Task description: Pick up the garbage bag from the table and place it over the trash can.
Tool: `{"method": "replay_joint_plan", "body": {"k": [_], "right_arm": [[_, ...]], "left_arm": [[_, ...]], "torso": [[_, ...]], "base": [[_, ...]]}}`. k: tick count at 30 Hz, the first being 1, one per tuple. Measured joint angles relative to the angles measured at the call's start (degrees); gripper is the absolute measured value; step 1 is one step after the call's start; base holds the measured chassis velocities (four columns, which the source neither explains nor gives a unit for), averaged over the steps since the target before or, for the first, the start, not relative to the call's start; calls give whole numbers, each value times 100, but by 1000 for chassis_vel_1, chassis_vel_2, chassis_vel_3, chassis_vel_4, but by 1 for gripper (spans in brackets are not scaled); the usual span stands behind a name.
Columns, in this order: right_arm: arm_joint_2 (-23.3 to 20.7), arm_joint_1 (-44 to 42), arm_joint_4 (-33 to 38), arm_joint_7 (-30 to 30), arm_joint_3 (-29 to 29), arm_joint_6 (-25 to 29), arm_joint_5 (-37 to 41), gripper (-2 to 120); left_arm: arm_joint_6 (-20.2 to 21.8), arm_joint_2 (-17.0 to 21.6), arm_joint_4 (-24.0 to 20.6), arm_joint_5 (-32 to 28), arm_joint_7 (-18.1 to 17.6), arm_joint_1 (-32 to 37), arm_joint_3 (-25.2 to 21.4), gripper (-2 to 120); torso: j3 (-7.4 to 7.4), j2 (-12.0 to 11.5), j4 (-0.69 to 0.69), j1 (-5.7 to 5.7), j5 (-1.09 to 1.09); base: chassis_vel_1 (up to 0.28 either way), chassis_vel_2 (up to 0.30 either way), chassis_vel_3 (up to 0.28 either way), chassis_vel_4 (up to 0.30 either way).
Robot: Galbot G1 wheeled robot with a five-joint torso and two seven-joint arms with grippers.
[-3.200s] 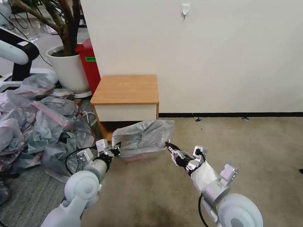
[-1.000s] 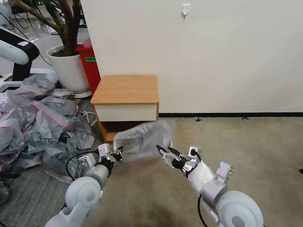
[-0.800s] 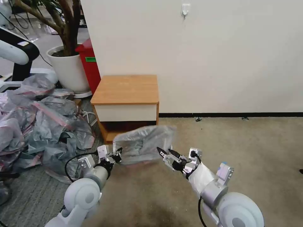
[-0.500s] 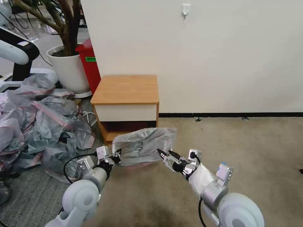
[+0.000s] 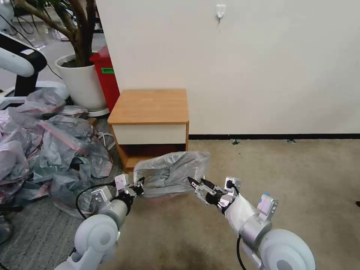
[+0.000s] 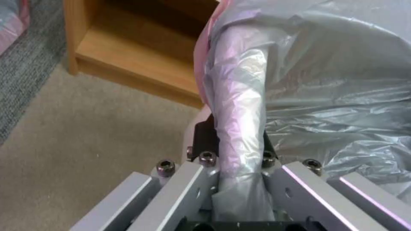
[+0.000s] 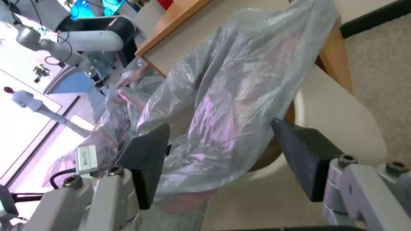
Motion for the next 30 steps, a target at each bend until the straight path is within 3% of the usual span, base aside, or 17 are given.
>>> {"method": "replay_joint_plan", "body": {"k": [17,30], "right_arm": [[113,248,-43,17,-187,-27,90,63],[163,307,-201,228,-316,-292,-55,49]], "left_arm": [[3,-51,-54,241,137,105,133,2],[9,-25,-150,238,152,191,94,2]], "torso": [[0,0,0,0,0],[0,0,0,0,0]], "base": [[0,0,0,0],[0,0,0,0]]}}
